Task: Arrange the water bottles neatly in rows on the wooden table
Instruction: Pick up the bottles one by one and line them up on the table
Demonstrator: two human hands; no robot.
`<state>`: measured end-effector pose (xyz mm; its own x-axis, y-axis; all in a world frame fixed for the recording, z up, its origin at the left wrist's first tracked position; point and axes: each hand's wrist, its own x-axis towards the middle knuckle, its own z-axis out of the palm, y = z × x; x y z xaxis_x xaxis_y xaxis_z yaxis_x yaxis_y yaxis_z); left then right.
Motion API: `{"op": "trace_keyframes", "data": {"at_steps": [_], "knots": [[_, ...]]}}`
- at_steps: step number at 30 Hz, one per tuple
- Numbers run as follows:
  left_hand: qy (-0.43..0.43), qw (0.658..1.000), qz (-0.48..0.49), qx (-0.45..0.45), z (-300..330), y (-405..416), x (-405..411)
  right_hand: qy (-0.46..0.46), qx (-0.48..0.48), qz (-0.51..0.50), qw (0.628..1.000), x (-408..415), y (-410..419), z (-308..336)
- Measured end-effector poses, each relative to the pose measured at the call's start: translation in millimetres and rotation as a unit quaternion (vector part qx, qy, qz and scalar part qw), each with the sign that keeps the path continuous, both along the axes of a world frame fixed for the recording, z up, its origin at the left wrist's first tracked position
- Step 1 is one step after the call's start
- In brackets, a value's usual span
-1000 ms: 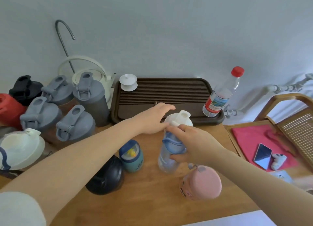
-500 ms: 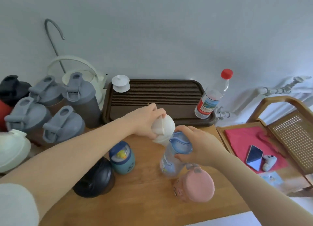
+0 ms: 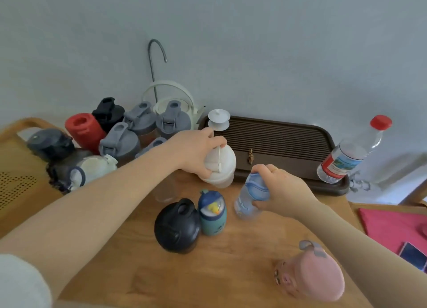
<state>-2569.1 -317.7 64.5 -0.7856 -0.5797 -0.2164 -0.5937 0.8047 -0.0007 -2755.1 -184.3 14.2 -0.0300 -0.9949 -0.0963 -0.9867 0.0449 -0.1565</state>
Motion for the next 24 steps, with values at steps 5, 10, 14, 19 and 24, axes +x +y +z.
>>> {"op": "trace_keyframes", "data": {"at_steps": [5, 10, 14, 19, 24], "knots": [[-0.055, 0.998, 0.014, 0.012, 8, -16, 5, 0.002, 0.01, 0.002, 1.0, 16, -19, -11], [-0.113, 0.994, -0.003, 0.006, 1, -17, 11, 0.022, 0.013, 0.009, 1.0, 21, -31, -12], [-0.153, 0.988, -0.003, 0.018, -21, -20, 19, 0.004, 0.016, -0.004, 1.0, 23, -40, -10], [-0.102, 0.994, -0.028, 0.003, -28, -25, 26, 0.014, 0.023, -0.021, 0.999, 24, -49, -10], [-0.117, 0.991, 0.003, -0.062, -22, -20, 67, 0.026, 0.048, -0.028, 0.998, 28, -54, -11]]}}
